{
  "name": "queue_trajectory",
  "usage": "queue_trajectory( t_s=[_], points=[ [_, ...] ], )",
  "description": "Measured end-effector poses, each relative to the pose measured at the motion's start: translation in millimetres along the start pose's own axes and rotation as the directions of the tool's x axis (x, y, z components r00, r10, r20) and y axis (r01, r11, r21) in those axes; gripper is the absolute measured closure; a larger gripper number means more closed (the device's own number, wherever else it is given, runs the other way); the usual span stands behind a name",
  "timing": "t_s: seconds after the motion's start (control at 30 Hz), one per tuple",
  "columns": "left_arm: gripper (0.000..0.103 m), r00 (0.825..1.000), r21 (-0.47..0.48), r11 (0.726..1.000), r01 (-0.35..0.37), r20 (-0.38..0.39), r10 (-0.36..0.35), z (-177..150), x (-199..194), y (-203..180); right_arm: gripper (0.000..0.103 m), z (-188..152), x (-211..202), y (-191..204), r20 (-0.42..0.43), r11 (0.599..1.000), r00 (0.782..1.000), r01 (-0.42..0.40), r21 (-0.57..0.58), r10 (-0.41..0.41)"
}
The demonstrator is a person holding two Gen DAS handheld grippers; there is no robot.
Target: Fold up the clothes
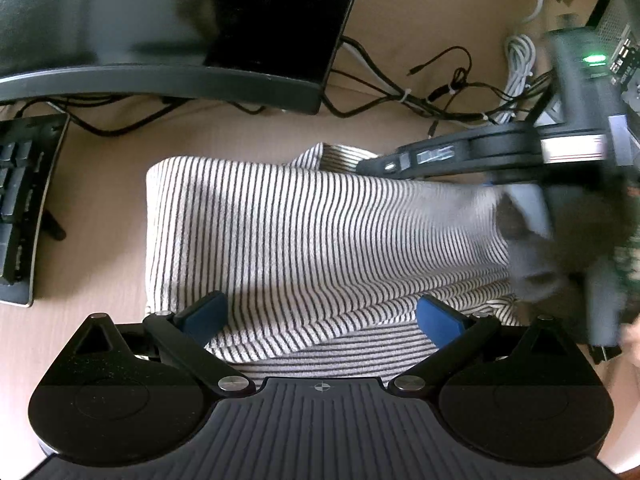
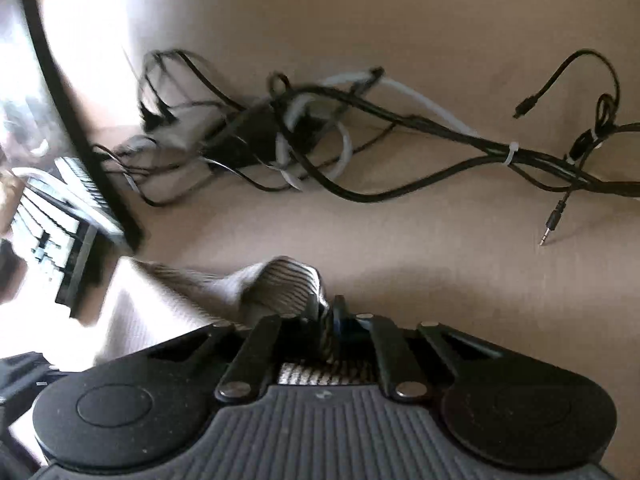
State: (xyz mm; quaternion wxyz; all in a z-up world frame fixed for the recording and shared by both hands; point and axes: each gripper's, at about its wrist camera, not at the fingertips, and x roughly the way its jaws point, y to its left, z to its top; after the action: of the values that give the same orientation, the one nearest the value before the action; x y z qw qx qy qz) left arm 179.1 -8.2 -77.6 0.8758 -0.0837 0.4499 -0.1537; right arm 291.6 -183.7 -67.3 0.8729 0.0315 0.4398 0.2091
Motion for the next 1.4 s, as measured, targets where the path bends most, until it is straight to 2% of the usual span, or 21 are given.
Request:
queue_trajectory(
  t_s=[0.1,0.2,0.23,0.3,0.4,0.57,0.63,0.7,0.77,0.93,1.03,1.1,1.17,1.27,1.37,1.4],
  points=[
    [0.0,1.0,-0.019,1.0,0.017,0.004,-0.017,1.8,-6.9,6.8,0.098,-5.2,-35.2,15.4,0.04,0.997,0.997,-0.07,0.028,0.069],
    [0.0,0.997,-0.085,0.996,0.035,0.073,-0.029,-0.6,-31.7,23.8,0.098,-26.5,-67.6,37.2,0.043,0.988,0.99,-0.139,0.065,0.136],
    [0.0,0.994,-0.119,0.993,0.013,0.112,0.001,-3.1,-42.4,32.1,0.098,-37.8,-70.4,43.7,0.025,0.985,0.989,-0.147,0.085,0.146],
    [0.0,0.986,-0.17,0.985,-0.021,0.161,0.049,-3.9,-58.4,45.3,0.098,-65.5,-70.2,52.6,-0.022,0.984,0.989,-0.142,0.109,0.145],
    [0.0,0.98,-0.194,0.981,0.009,0.197,0.03,5.4,-69.7,55.1,0.098,-91.1,-67.2,55.5,-0.027,0.97,0.988,-0.144,0.195,0.153],
    [0.0,0.981,-0.129,0.991,0.019,0.196,0.007,20.1,-58.2,34.3,0.098,-99.3,-71.7,69.5,-0.013,0.981,0.994,-0.103,0.167,0.107],
    [0.003,0.985,-0.105,0.994,-0.021,0.17,0.038,20.6,-48.0,29.3,0.098,-102.0,-71.7,72.3,-0.007,0.982,0.995,-0.093,0.162,0.095],
    [0.059,0.989,-0.088,0.995,-0.051,0.137,0.063,17.7,-40.4,29.1,0.099,-104.9,-72.5,70.9,0.004,0.981,0.996,-0.088,0.174,0.089],
    [0.06,0.992,-0.078,0.994,-0.071,0.096,0.079,11.6,-35.4,33.3,0.1,-108.0,-79.4,67.3,0.022,0.982,0.997,-0.075,0.176,0.072],
    [0.06,0.993,-0.002,0.997,-0.071,0.097,0.071,-3.5,-47.0,30.0,0.097,-107.6,-126.7,63.2,0.113,0.992,0.994,-0.009,0.128,-0.006],
    [0.059,0.992,0.014,0.997,-0.073,0.1,0.071,-8.8,-48.6,28.7,0.095,-101.6,-158.6,72.3,0.24,0.995,0.966,0.085,0.05,-0.095],
    [0.058,0.992,0.012,0.997,-0.071,0.101,0.069,-10.7,-52.2,30.5,0.09,-94.7,-155.7,69.6,0.267,0.989,0.952,0.148,0.017,-0.147],
    [0.055,0.992,0.009,0.998,-0.069,0.102,0.067,-12.7,-55.8,32.4,0.088,-90.8,-139.8,56.2,0.237,0.98,0.951,0.199,0.028,-0.2],
    [0.045,0.99,-0.039,0.997,-0.061,0.127,0.065,-9.0,-71.7,38.5,0.089,-102.4,-120.0,33.5,0.114,0.964,0.959,0.25,0.089,-0.259],
    [0.051,0.984,-0.107,0.993,-0.049,0.164,0.066,-2.0,-92.6,46.1,0.089,-126.1,-124.6,17.3,0.092,0.971,0.971,0.212,0.115,-0.222],
    [0.052,0.986,-0.081,0.996,-0.039,0.157,0.051,-1.4,-90.1,39.8,0.089,-129.6,-124.7,17.5,0.09,0.97,0.971,0.211,0.118,-0.222]
  ],
)
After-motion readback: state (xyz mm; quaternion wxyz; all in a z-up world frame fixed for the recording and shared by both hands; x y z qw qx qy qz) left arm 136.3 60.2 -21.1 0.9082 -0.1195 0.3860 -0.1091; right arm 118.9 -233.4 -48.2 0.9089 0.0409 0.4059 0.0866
